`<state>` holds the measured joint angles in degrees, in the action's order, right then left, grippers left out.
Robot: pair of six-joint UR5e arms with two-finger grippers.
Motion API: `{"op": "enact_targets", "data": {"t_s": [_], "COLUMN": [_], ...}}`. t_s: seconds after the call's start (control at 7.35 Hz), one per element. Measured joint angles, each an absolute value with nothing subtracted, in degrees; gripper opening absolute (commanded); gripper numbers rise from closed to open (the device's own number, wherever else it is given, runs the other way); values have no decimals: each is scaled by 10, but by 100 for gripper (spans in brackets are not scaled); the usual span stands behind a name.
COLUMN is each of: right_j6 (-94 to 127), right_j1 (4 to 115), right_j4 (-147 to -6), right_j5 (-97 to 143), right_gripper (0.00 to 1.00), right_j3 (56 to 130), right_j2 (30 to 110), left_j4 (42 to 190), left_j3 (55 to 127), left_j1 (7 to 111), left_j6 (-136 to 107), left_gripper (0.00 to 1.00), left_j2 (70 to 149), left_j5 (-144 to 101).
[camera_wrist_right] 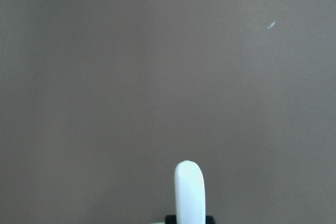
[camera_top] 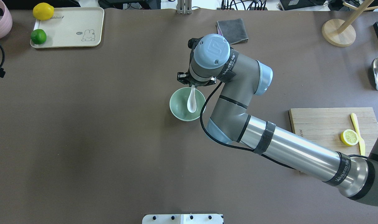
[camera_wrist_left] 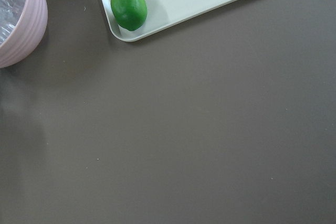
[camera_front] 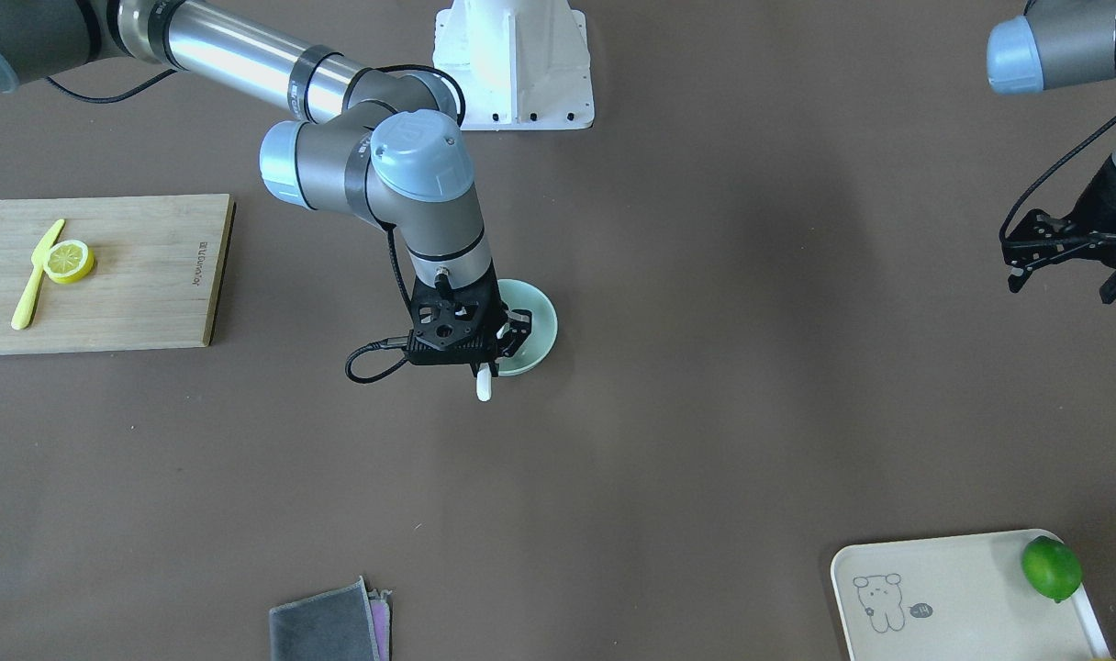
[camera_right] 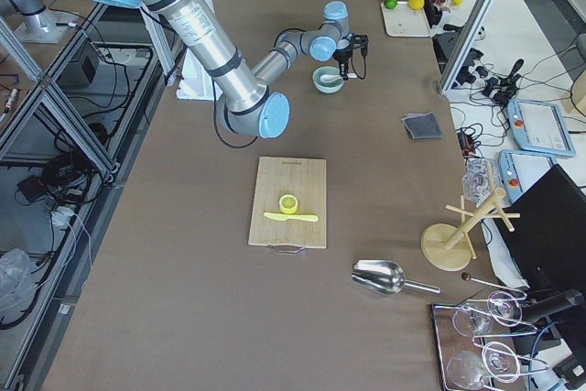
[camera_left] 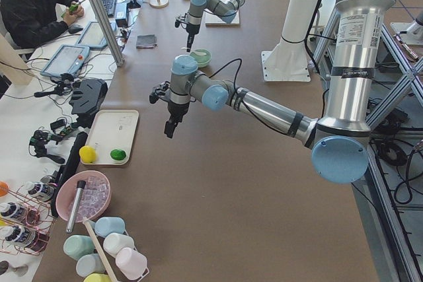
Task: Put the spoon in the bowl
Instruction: 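Lower the spoon into the bowl and open the right gripper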
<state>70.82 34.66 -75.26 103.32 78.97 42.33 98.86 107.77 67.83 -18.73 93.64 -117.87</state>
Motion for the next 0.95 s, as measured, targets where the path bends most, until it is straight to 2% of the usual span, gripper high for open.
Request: {"op": "enact_targets", "data": {"t_s": [0.14,0.27,0.41,0.95], "right_j6": [710,711,712,708], "right_j1": [343,341,340,352], "right_j4": [-751,-752,-754,-782], "right_j5": [1034,1034,1035,1040], "right_gripper": [0,23,99,100], "right_j3": [792,798,804,830], "right_j2": [423,423,425,425], "left_j4": [988,988,988,990], "left_j3": [1077,1076,1073,1073], "left_j1": [678,678,678,678], "left_j6": [-187,-187,-187,-187], "left_gripper": [98,98,98,98], "left_j2": [938,939,940,939], "left_j5": [-1179,-1179,-1179,-1179]}}
